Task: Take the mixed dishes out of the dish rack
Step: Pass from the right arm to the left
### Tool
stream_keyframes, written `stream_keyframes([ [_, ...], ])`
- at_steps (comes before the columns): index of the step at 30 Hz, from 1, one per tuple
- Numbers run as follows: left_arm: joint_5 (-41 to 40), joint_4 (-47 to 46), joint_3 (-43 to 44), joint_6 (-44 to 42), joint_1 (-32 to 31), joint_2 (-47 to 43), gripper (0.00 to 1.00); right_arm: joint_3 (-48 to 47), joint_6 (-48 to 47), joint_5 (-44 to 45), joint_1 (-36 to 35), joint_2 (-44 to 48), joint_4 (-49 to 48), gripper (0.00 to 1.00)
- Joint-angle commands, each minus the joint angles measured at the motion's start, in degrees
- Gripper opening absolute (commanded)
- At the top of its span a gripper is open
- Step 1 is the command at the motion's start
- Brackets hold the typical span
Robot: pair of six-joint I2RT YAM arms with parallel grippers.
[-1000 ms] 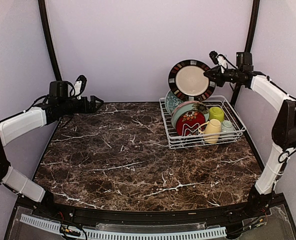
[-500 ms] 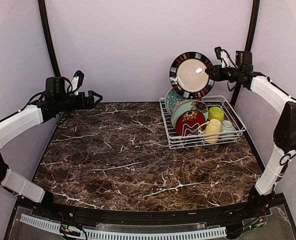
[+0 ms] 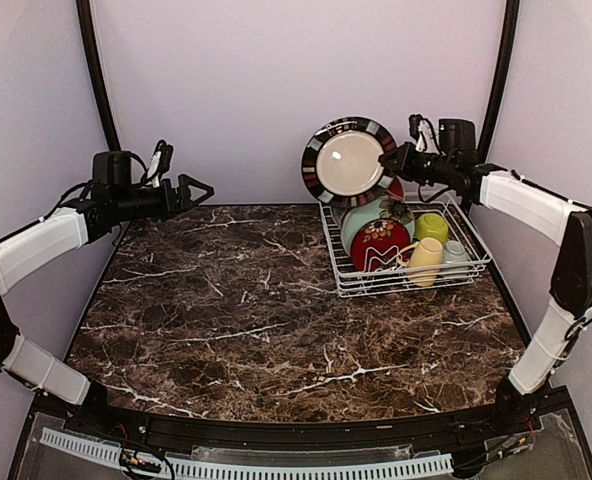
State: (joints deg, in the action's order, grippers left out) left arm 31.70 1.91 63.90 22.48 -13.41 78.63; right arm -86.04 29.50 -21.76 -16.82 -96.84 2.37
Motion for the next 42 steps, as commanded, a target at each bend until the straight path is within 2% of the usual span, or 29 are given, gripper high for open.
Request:
stream_keyframes([
  [1,7.7,-5.7,-0.6,6.5,-0.3,2.1,0.99,4.3,11.0,-0.3,-5.1,3.8,-16.2,0.0],
  [5,14.1,-11.8,-1.6,16.0,-0.3,5.5,0.99,8.6,14.0,-1.0,-9.9,3.1,-21.7,0.0],
  [7,16.1,-17.8,-3.4,20.5,-0.3,6.5,0.99,9.9,15.7,-1.8,-11.4,2.5,-24.1,0.0],
  [9,16.4,-20.9,-4.8,21.9,-0.3,7.6,0.99,10.9,17.8,-1.4,-13.7,2.1,-26.7,0.0],
  [12,17.8,-20.1,-4.1,22.4,-0.3,10.1,0.98,11.4,19.1,-1.1,-16.6,0.4,-29.5,0.0],
  [14,20.0,-23.2,-4.4,24.8,-0.3,12.5,0.94,11.7,20.2,-1.1,-17.9,-0.7,-32.0,0.0],
  [18,22.8,-30.6,-5.8,29.5,-0.3,14.3,0.77,11.3,21.5,-2.5,-19.1,-3.0,-35.0,0.0],
  [21,24.0,-35.6,-6.6,32.4,-0.5,14.6,0.72,11.5,21.7,-2.2,-19.5,-3.6,-36.1,0.0],
  [27,23.1,-34.8,-6.8,31.0,-1.1,14.3,0.63,11.9,22.3,-2.4,-20.1,-4.5,-37.2,0.0],
  [32,22.0,-31.0,-6.2,28.0,-1.6,14.6,0.49,10.6,23.4,-3.7,-21.2,-6.8,-38.4,0.0],
  [36,21.1,-27.7,-5.4,25.8,-1.8,14.7,0.31,9.8,23.3,-4.2,-21.8,-8.8,-38.5,0.0],
  [38,20.1,-24.7,-4.8,23.8,-1.8,14.5,0.21,9.8,23.2,-4.1,-21.8,-9.2,-38.3,0.0],
  [39,19.4,-24.0,-4.6,22.9,-1.8,14.3,0.12,9.9,23.2,-3.9,-21.9,-9.3,-38.1,0.0],
  [41,18.4,-22.6,-4.6,22.2,-1.8,14.1,0.03,9.8,22.9,-3.6,-21.9,-9.5,-37.0,0.0],
  [42,18.1,-22.2,-4.5,21.9,-1.7,14.0,0.02,9.8,22.7,-3.3,-21.9,-9.7,-36.3,0.0],
])
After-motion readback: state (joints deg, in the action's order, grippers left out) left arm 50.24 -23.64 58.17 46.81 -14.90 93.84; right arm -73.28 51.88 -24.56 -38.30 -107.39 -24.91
